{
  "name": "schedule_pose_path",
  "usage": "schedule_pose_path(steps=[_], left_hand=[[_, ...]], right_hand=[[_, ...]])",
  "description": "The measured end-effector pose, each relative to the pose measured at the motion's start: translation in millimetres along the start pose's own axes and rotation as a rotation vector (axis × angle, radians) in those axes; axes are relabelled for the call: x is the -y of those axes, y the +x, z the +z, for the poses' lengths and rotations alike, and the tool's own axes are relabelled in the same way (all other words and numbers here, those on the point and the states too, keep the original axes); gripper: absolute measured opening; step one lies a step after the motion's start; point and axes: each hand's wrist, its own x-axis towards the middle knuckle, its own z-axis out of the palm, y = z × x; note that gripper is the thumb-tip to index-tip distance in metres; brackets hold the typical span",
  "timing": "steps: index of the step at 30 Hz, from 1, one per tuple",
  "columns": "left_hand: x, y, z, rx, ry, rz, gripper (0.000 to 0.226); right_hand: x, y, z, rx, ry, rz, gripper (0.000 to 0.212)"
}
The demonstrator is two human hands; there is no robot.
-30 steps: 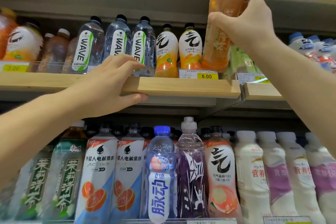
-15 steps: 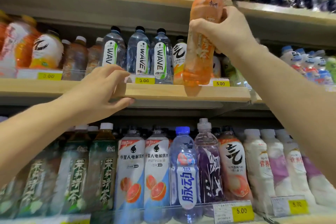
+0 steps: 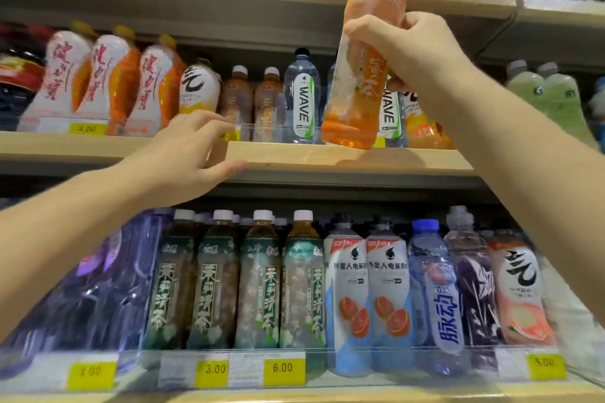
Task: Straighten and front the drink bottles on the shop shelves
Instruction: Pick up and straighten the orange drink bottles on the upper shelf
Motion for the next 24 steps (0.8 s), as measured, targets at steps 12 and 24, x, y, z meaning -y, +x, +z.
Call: schedule_pose_path(steps=[12,24], left_hand=[[38.7,-6.7,-6.8,-0.018,-0.019,-0.053,0.092],[86.9,-9.3,-12.2,0.003,-0.011,0.004,0.105]], right_hand=[[-1.9,9.7,62.7,0.090,0.103,0.016,0.047],[23.2,18.3,122.5,0.080,0.139,0.125,0.056]])
